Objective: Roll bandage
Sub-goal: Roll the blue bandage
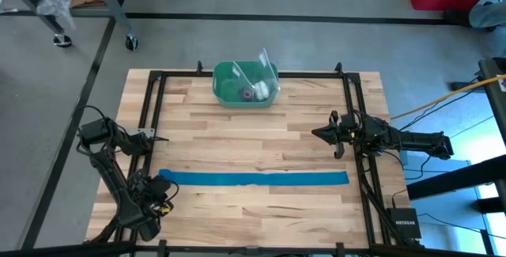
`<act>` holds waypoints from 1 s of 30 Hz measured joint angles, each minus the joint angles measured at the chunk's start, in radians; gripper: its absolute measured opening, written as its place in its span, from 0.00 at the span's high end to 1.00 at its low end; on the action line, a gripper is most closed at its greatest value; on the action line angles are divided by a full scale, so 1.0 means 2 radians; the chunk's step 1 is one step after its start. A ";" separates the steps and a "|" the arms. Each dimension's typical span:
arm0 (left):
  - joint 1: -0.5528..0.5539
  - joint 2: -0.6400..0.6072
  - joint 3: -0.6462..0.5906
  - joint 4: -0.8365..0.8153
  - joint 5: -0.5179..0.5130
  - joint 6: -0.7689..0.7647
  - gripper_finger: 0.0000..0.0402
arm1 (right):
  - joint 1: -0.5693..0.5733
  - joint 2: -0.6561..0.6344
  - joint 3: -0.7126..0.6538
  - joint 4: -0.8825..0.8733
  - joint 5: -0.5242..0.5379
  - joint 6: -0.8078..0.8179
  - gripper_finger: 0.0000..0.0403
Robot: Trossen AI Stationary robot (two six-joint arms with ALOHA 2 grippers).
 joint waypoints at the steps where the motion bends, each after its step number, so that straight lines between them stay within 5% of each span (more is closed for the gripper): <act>1: -0.002 0.000 -0.003 0.003 0.000 -0.002 0.63 | 0.000 0.000 0.000 0.000 0.000 0.000 0.97; 30: -0.012 0.000 -0.095 0.035 -0.039 -0.094 0.68 | 0.000 0.000 0.000 0.000 0.000 0.000 0.97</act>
